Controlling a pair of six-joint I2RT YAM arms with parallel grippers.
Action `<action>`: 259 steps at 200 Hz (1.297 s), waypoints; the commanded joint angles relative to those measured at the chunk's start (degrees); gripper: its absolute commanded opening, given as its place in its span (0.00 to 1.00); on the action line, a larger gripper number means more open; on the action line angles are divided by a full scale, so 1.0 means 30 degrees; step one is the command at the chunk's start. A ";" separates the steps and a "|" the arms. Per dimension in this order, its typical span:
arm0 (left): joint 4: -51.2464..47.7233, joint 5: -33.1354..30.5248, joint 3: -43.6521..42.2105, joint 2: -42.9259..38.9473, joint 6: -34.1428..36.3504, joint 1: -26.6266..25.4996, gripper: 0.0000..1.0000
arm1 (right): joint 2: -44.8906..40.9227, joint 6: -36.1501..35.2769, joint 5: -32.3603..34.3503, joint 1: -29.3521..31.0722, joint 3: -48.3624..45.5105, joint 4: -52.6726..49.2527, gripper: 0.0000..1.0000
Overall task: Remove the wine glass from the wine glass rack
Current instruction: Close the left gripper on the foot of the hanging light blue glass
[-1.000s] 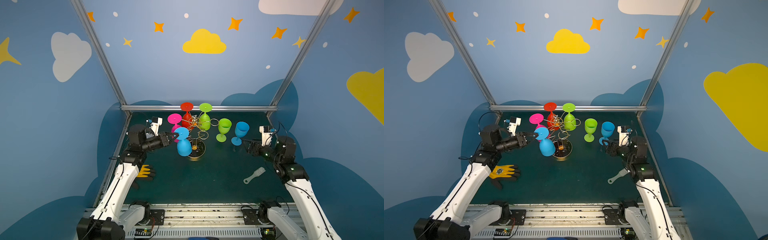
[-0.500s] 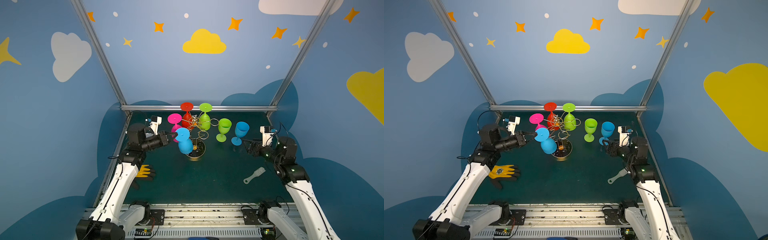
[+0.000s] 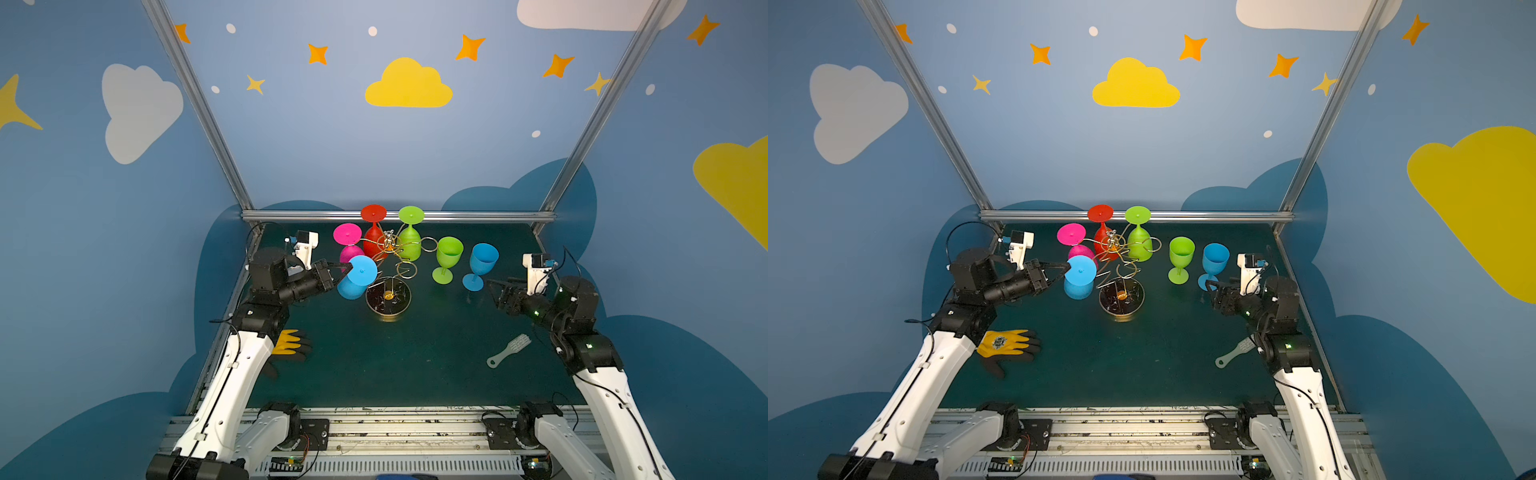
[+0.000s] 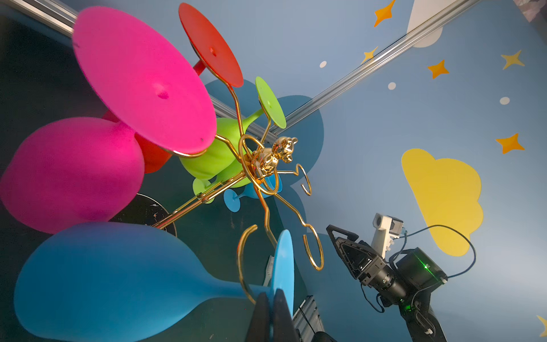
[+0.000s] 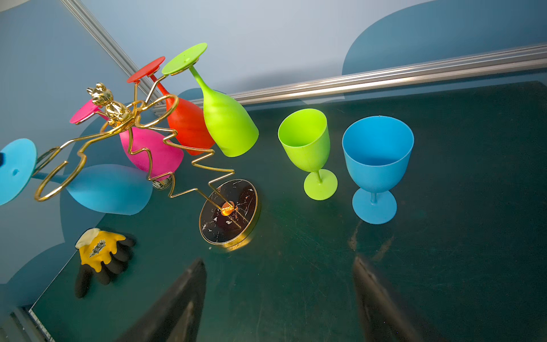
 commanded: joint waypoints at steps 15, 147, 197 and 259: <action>0.1242 0.0668 0.0378 -0.0180 -0.1507 -0.0020 0.03 | -0.0418 0.0185 -0.0175 0.0080 0.0292 -0.0221 0.77; 0.2461 0.0383 0.0609 0.0336 -0.3360 -0.0028 0.03 | -0.0980 0.0398 -0.0306 0.0052 0.0585 -0.0273 0.78; 0.3524 0.0472 0.0702 0.0954 -0.3775 -0.0202 0.03 | -0.1017 0.0537 -0.0414 0.0050 0.0709 -0.0228 0.78; 0.3743 0.0109 0.1072 0.1508 -0.3423 -0.0683 0.03 | -0.1076 0.0713 -0.0489 0.0058 0.0651 -0.0160 0.78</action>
